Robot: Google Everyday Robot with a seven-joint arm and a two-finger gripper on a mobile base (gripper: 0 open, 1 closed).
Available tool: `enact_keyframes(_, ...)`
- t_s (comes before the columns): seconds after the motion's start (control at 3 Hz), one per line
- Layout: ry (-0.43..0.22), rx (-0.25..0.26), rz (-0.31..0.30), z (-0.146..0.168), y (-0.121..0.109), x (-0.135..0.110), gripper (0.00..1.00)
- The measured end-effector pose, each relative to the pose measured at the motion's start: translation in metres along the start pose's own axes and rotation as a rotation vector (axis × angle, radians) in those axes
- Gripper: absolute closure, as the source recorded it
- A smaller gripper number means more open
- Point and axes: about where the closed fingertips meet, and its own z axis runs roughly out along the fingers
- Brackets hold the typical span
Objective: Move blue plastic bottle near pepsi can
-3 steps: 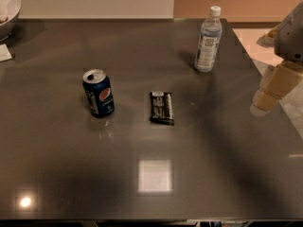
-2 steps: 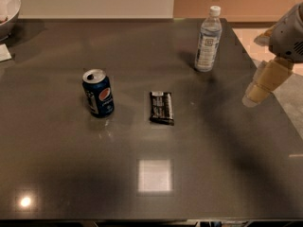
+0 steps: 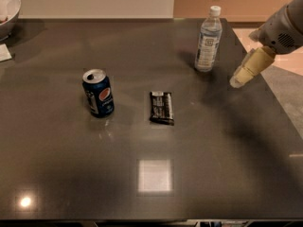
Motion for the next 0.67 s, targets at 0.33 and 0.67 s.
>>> enact_keyframes(0.33,-0.047,-0.001,0.046,0.016,-0.029,-0.007,0.00)
enact_keyframes(0.67,-0.089,0.011,0.055,0.031,-0.049,-0.018,0.00)
